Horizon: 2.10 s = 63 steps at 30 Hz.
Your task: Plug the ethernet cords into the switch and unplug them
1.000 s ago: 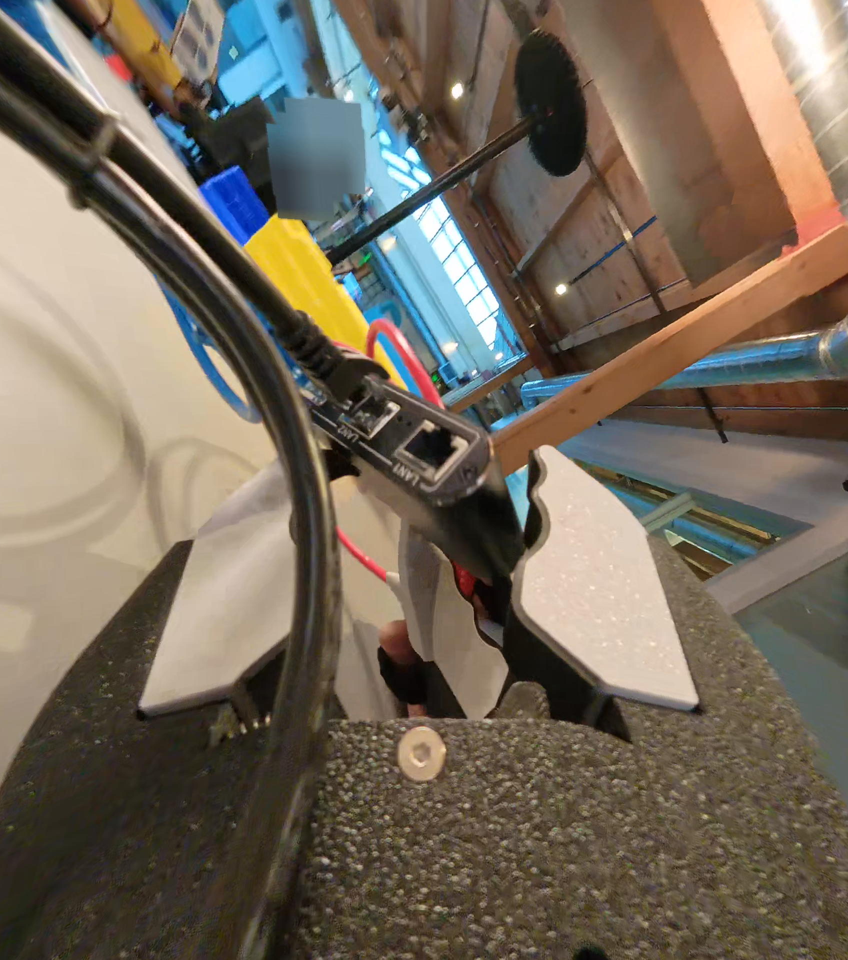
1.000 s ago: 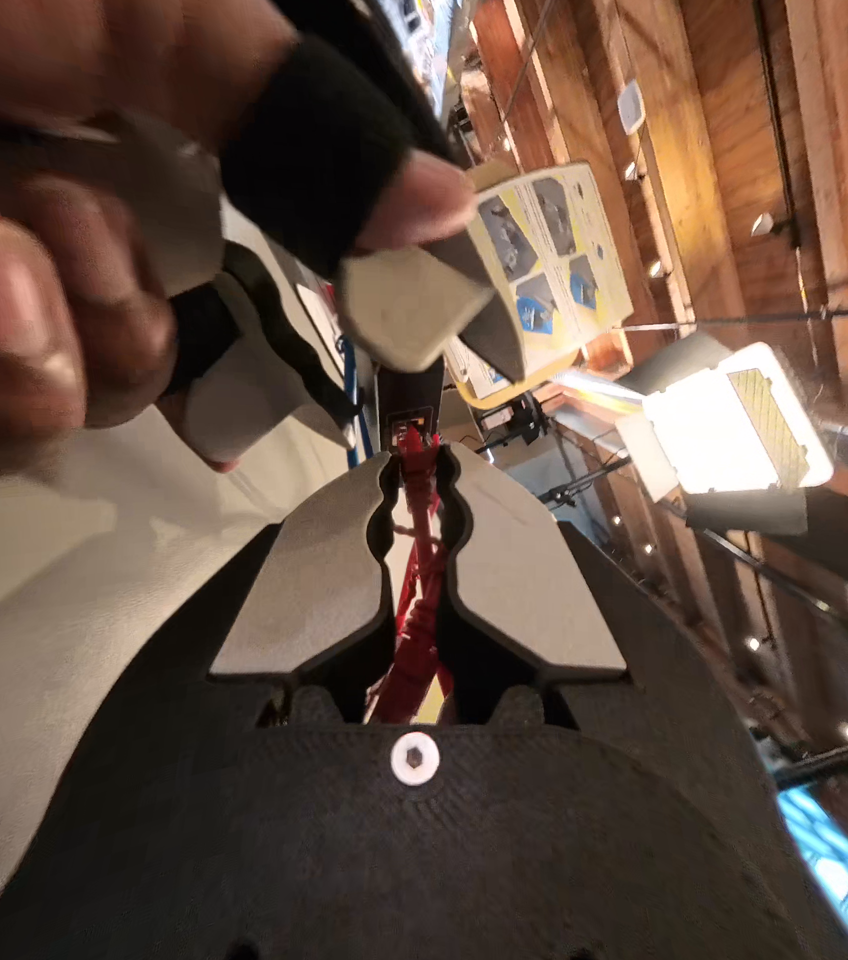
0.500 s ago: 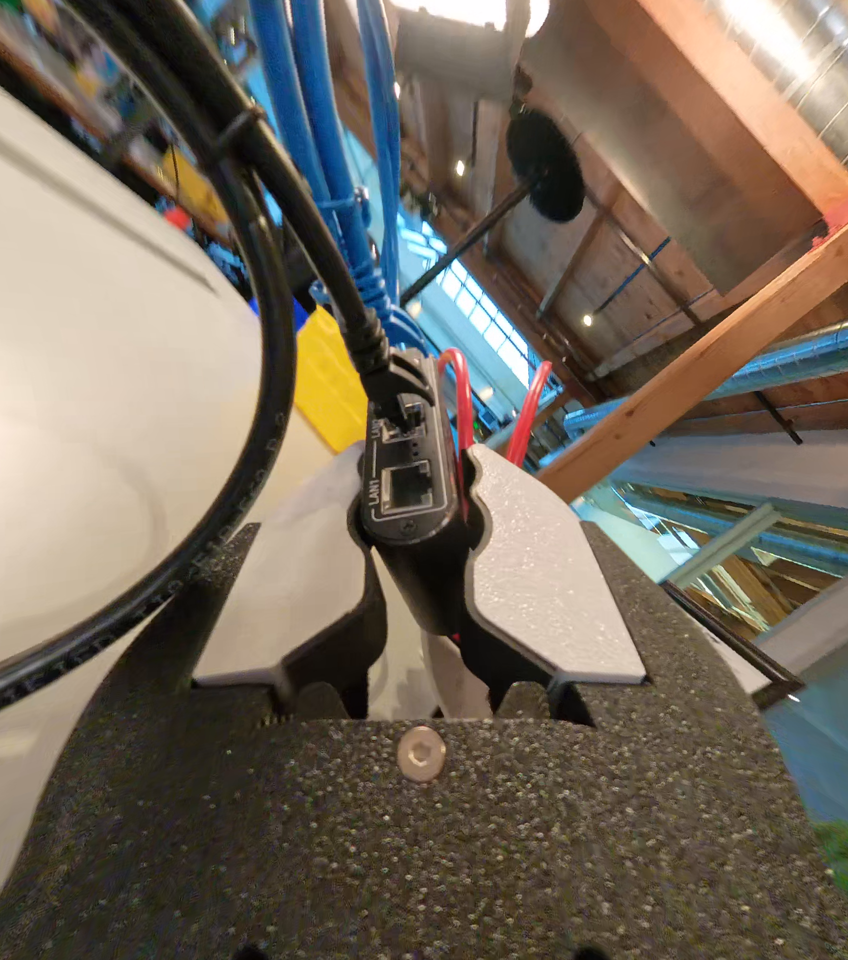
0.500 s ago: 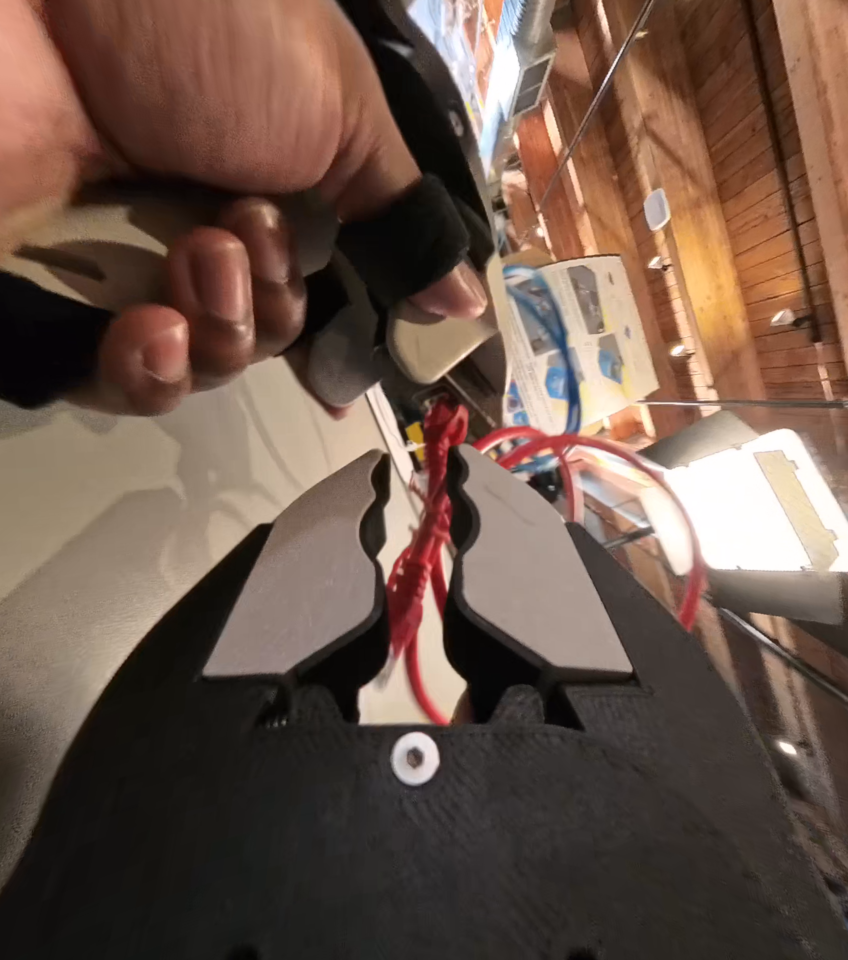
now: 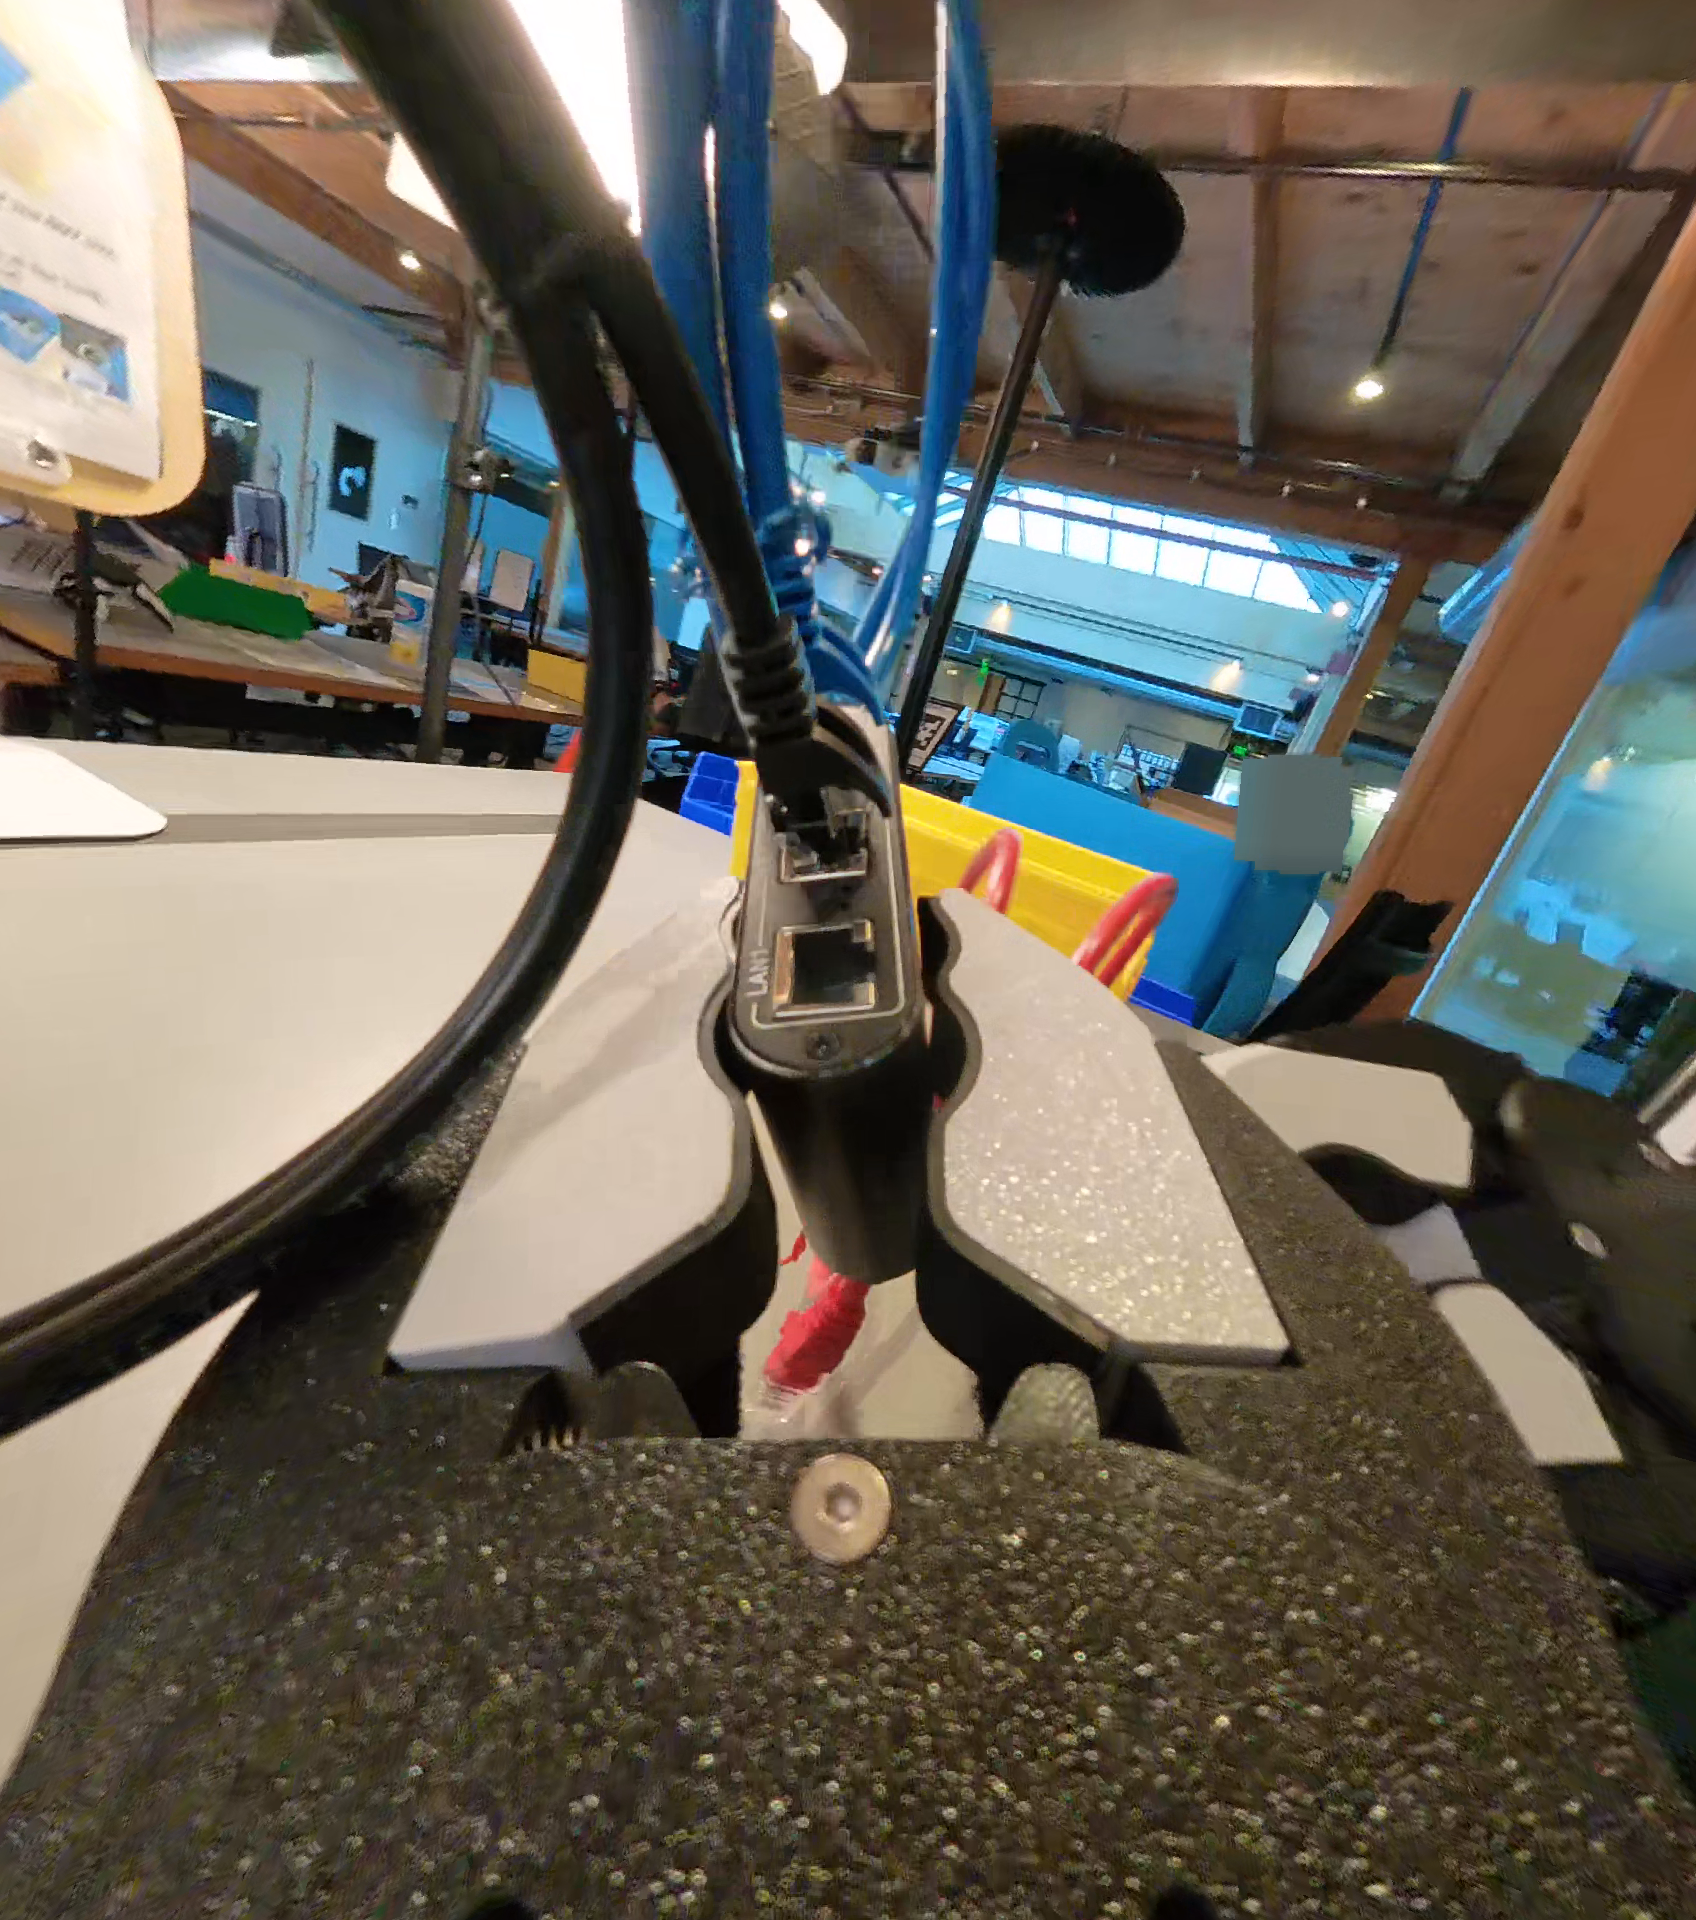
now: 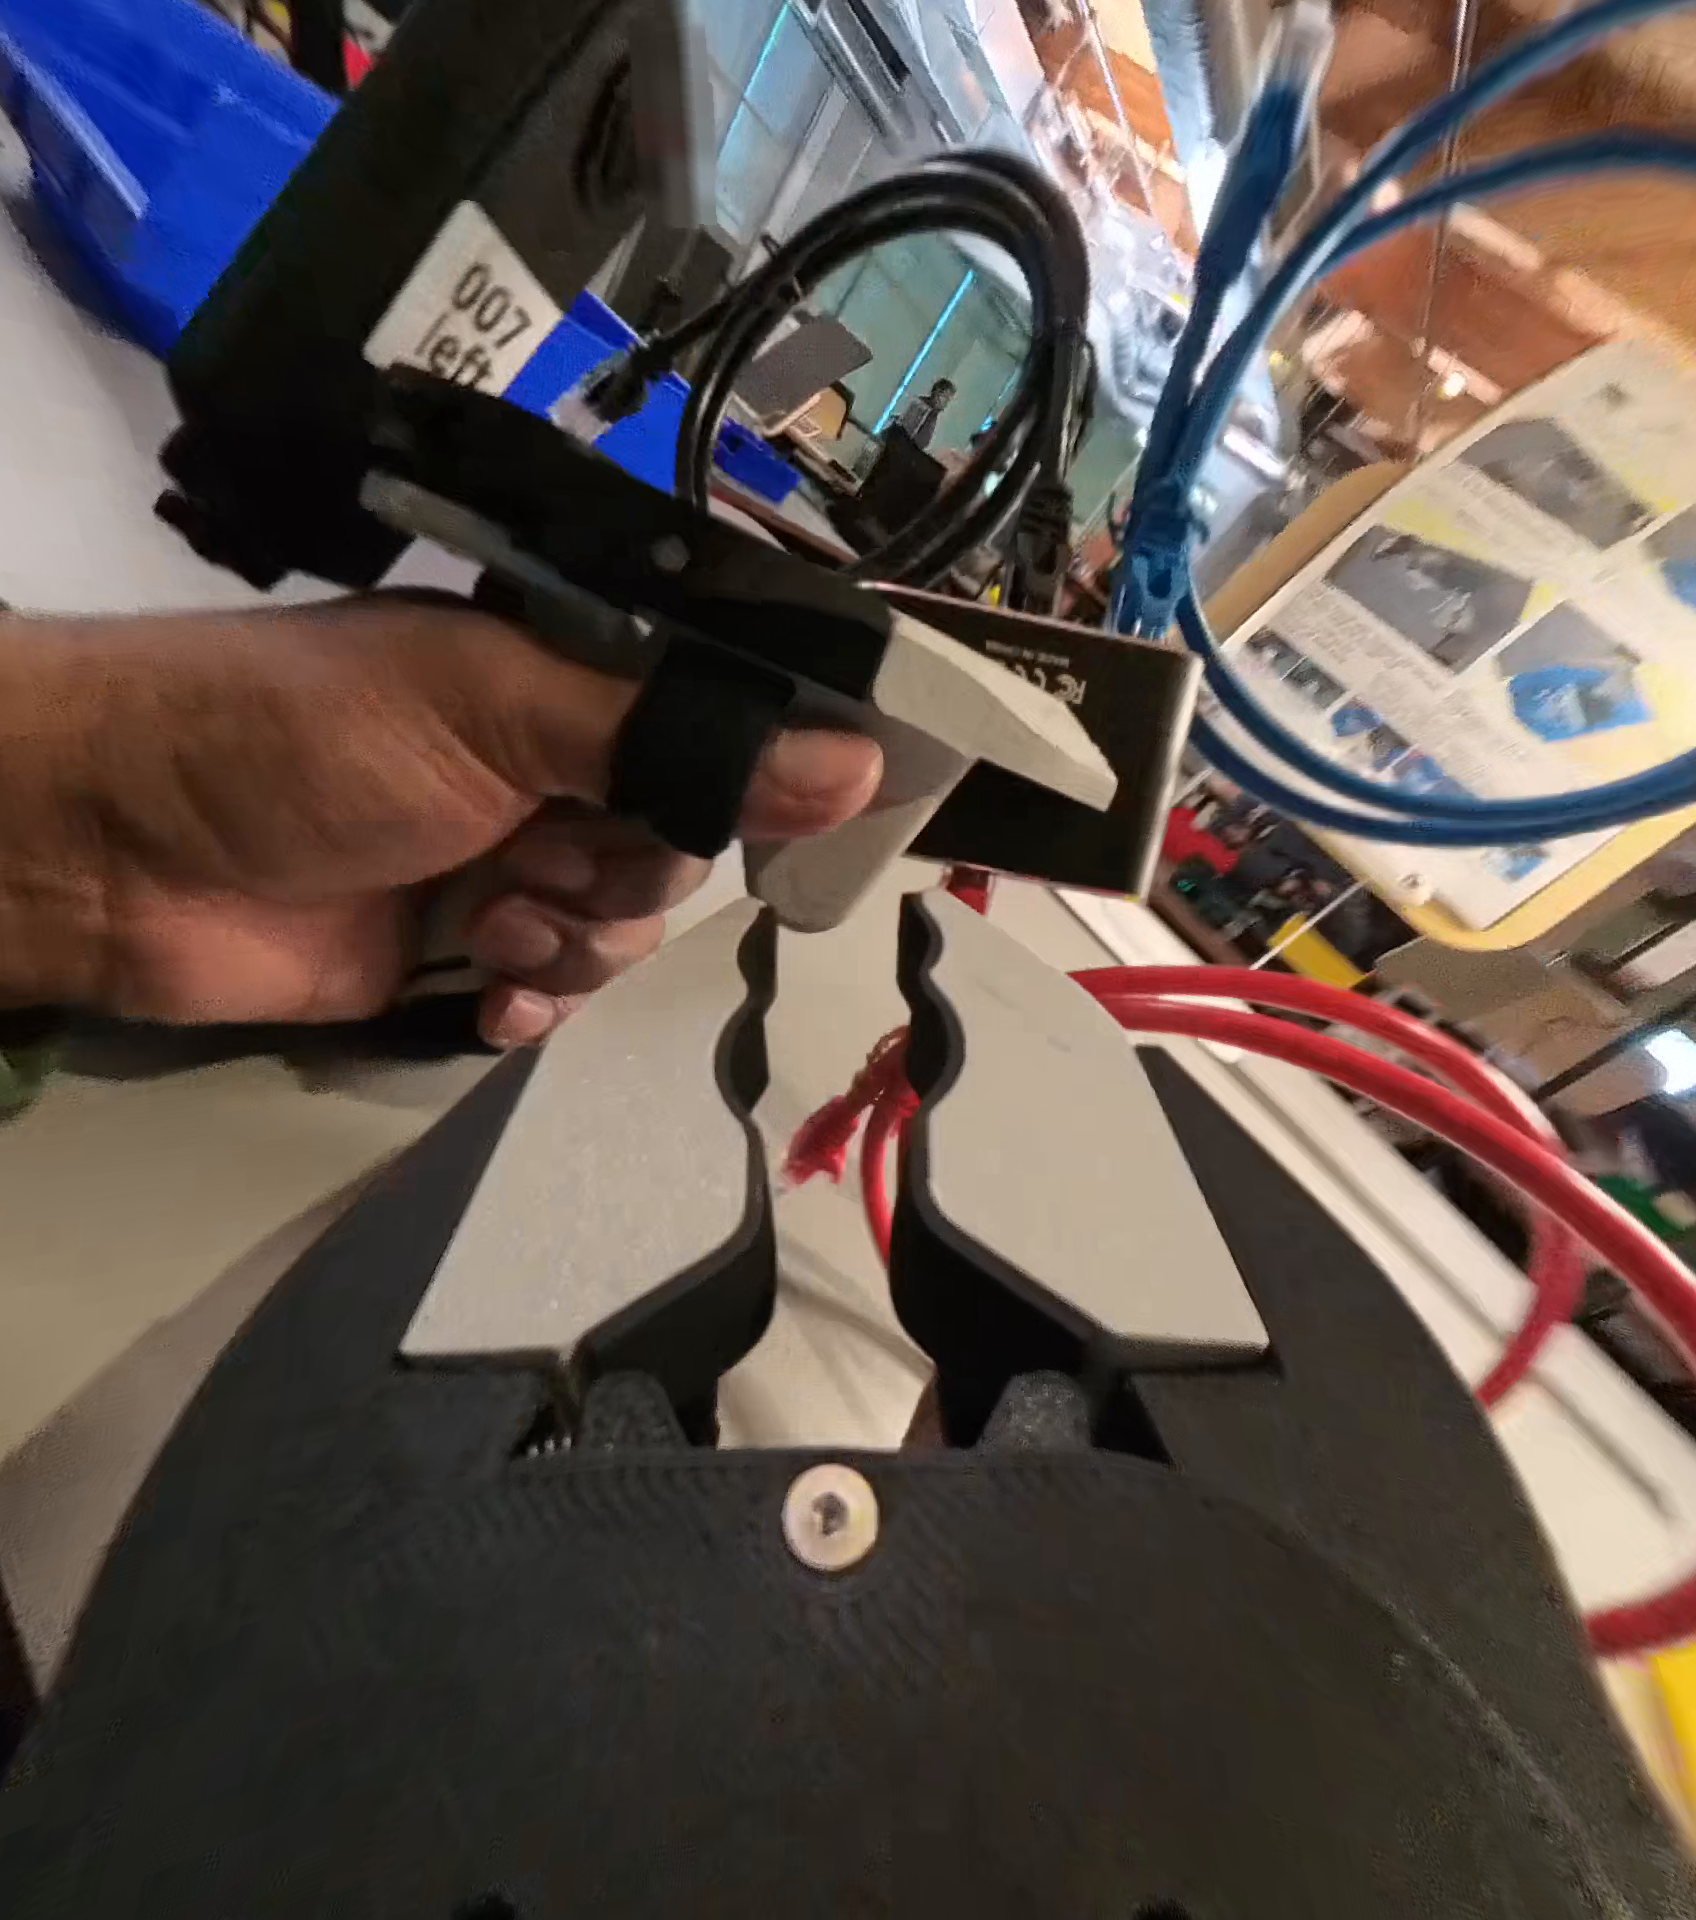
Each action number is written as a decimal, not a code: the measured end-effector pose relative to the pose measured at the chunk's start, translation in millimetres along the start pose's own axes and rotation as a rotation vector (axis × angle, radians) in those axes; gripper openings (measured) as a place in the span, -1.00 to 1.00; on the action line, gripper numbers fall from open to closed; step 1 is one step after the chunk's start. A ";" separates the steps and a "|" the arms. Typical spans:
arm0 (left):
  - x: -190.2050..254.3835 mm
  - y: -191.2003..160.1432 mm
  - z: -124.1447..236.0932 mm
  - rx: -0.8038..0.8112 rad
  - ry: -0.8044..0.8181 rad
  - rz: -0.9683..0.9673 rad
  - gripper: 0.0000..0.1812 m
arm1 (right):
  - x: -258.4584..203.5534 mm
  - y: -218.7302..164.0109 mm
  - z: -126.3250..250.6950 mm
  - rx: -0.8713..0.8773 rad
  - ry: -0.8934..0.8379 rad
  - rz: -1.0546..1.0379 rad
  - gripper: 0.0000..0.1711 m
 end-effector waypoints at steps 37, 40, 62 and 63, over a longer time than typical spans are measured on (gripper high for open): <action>29.6 8.3 2.3 0.138 -0.371 0.161 -0.65 | 37.8 -5.6 7.5 0.123 0.525 -0.826 -0.85; 33.4 9.8 2.9 0.146 -0.388 0.135 -0.65 | 37.3 -4.0 9.2 0.122 0.545 -0.822 -0.83; 39.4 16.4 6.6 0.202 -0.433 0.122 -0.69 | 30.8 -0.1 9.0 0.120 0.612 -0.814 -0.81; 39.6 16.4 6.7 0.204 -0.434 0.125 -0.69 | 30.6 0.1 9.1 0.122 0.611 -0.817 -0.81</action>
Point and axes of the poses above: each gripper's, where its closed fingertips meet, z back along the fingers, y out of its top, x = y × z across the jaws, the point moved 5 cm from there along z, back along the fingers, and after that the axes turned 7 degrees about -z, right-handed, at the moved point
